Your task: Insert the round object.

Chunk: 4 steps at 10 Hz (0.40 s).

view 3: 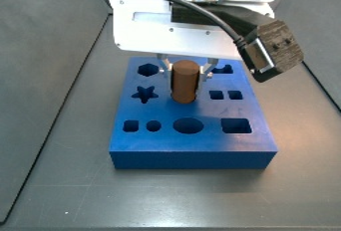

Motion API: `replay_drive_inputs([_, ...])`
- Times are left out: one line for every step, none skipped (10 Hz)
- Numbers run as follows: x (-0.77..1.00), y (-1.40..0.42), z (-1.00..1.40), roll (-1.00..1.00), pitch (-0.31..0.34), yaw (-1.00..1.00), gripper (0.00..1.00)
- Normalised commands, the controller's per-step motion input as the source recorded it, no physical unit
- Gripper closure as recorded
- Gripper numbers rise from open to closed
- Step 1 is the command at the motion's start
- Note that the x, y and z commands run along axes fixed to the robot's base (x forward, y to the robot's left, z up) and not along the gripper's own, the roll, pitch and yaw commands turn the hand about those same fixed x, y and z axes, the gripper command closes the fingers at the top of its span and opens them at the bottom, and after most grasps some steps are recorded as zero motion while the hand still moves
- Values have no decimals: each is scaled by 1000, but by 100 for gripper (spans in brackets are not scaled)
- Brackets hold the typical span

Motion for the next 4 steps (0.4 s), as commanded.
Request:
replay_drive_inputs([0,-14,-420,59,-29,0,100])
replay_drive_inputs([0,-14,-454,54,-40,0,100])
replay_drive_inputs([0,0,-69,0,0,0,100])
replay_drive_inputs([0,0,0,0,0,0,100])
